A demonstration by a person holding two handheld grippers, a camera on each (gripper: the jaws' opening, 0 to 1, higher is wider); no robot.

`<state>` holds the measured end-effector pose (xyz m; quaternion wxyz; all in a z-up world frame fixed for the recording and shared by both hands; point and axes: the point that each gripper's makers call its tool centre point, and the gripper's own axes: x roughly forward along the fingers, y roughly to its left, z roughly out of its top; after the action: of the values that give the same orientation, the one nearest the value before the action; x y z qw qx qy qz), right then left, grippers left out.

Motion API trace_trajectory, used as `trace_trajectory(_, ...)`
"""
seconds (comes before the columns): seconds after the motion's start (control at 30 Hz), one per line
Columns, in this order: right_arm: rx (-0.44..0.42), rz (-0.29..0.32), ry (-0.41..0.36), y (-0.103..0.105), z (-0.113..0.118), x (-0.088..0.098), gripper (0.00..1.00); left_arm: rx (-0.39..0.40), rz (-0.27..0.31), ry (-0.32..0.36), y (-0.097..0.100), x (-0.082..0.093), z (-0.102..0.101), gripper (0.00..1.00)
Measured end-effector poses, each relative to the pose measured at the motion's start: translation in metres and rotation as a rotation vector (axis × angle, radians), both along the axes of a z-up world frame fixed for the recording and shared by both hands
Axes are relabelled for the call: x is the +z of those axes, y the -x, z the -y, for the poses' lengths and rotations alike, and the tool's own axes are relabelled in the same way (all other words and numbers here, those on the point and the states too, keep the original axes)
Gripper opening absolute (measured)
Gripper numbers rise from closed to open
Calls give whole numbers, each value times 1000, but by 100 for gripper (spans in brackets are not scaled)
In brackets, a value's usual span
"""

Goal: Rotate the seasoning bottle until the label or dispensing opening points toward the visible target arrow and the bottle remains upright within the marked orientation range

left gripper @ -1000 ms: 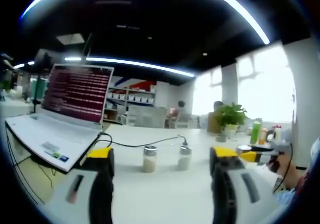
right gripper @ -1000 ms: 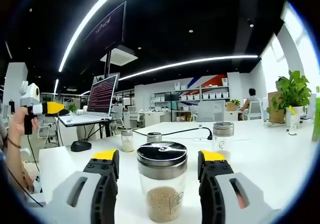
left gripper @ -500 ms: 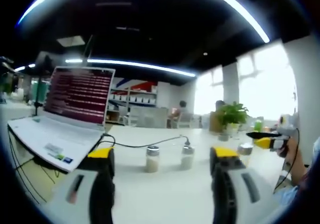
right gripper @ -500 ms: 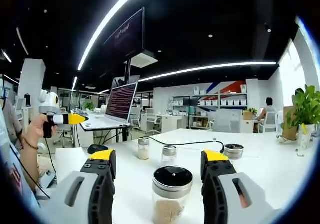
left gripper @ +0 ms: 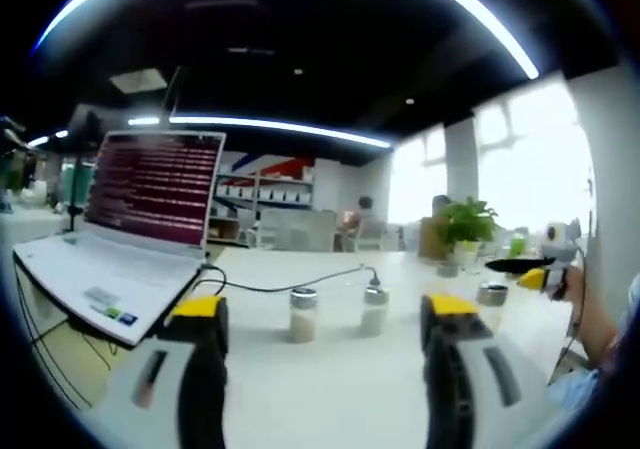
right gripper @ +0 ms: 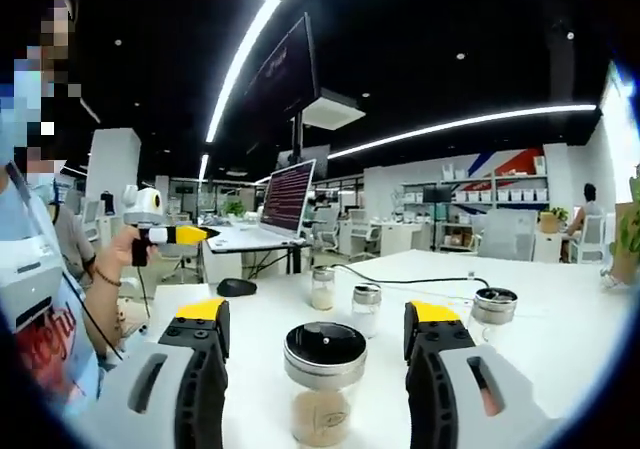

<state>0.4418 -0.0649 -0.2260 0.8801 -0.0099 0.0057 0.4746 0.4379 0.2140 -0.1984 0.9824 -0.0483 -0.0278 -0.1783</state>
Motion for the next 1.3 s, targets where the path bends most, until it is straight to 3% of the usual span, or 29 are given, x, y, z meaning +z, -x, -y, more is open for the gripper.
trace_trajectory(0.17, 40, -47, -9, -9, 7, -15, 76, 1, 3, -3, -2, 0, -1, 86)
trace_trajectory(0.37, 98, -38, -29, -10, 13, -17, 84, 5, -9, -2, -4, -4, -2, 85)
trace_trajectory(0.57, 102, -35, -15, -16, 18, -21, 71, -10, -18, -9, -6, -7, 5, 85)
trace_trajectory(0.83, 160, -43, -51, -19, 5, -17, 67, -48, -15, -10, -5, -5, 17, 85)
trace_trajectory(1.03, 167, -68, -20, -22, -6, -25, 65, -54, -13, -21, -5, -5, 18, 84)
trace_trajectory(1.17, 190, -69, -28, -19, -10, -24, 54, -56, -13, -16, -5, -5, 18, 84)
trace_trajectory(1.3, 197, -65, -31, -18, -13, -23, 50, -48, -15, -14, -6, -6, 15, 84)
